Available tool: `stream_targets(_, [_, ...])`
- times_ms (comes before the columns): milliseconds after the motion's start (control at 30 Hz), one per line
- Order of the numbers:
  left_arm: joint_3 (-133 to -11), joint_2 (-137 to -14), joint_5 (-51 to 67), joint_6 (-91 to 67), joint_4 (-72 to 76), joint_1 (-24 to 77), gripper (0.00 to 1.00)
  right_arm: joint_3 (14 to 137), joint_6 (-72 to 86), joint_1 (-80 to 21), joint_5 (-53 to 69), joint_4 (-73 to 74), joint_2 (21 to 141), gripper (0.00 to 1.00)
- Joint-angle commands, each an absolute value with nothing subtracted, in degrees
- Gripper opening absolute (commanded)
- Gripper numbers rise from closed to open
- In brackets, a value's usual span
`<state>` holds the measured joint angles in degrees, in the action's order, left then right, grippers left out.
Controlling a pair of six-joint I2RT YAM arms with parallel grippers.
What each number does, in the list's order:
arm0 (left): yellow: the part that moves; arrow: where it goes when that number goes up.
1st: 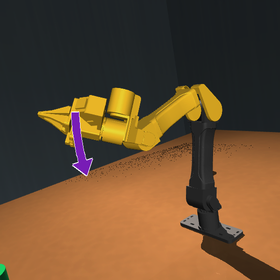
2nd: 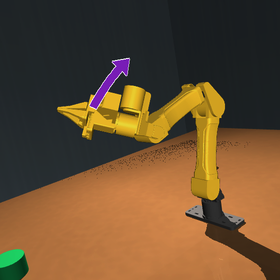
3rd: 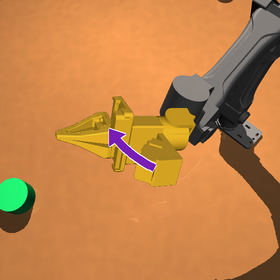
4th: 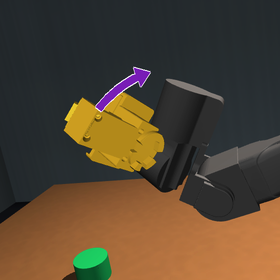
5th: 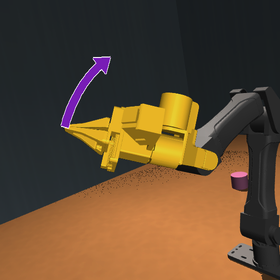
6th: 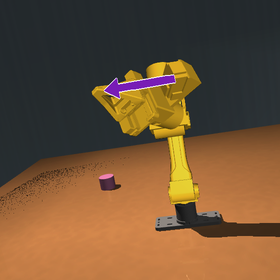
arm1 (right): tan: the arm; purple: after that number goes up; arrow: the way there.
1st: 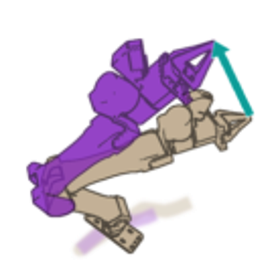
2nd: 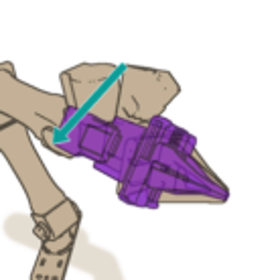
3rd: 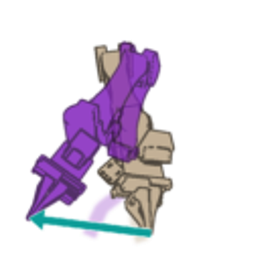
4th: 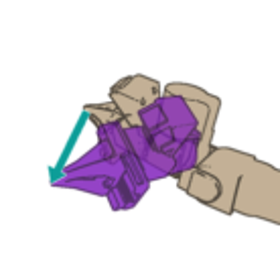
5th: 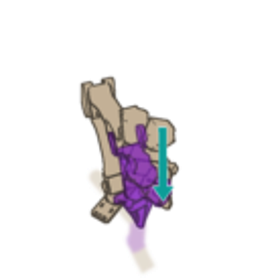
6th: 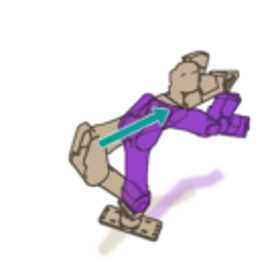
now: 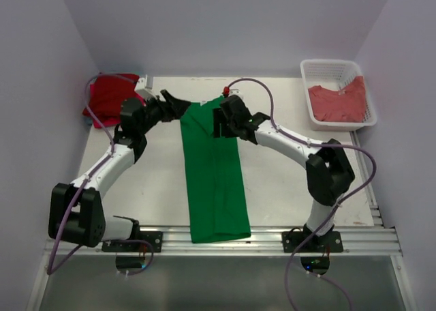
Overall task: Fold and stack the t-shirts
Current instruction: Rotate the tshirt 90 degrees
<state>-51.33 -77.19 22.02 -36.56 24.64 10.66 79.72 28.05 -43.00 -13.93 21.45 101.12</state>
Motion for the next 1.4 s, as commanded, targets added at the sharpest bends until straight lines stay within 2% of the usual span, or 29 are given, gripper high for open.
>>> stream_targets(0, [-45.4,-68.7,15.7,-33.6,15.7,12.4,0.73,85.5,29.7,-37.8,-7.9,19.6,107.2,0.7])
stream_targets(67, [-42.9,-65.7,13.3,-33.0,10.7,13.0,0.73,87.9,32.4,-35.7,-2.3,16.1,109.6,0.61])
stream_targets(167, [-39.6,-60.2,12.2,-32.4,7.1,13.4,0.73,86.7,39.3,-31.9,9.5,5.0,113.3,0.57])
stream_targets(233, [-38.7,-57.3,11.7,-31.9,4.6,13.4,0.73,85.0,43.0,-30.1,15.9,-4.9,116.3,0.56])
stream_targets(400, [-37.9,-54.3,11.1,-30.6,0.5,13.5,0.72,85.0,54.9,-28.1,25.4,-17.4,123.5,0.55])
stream_targets(600, [-37.6,-54.1,11.7,-30.2,-2.4,13.5,0.72,83.4,54.7,-28.0,22.9,-17.9,124.0,0.55])
stream_targets(900, [-35.9,-56.3,13.2,-30.8,-1.0,13.6,0.71,80.2,44.7,-28.0,11.1,-7.9,115.1,0.55])
stream_targets(1367, [-35.0,-56.7,12.0,-31.2,-1.1,13.5,0.7,85.2,41.4,-28.0,7.6,-2.2,120.1,0.55])
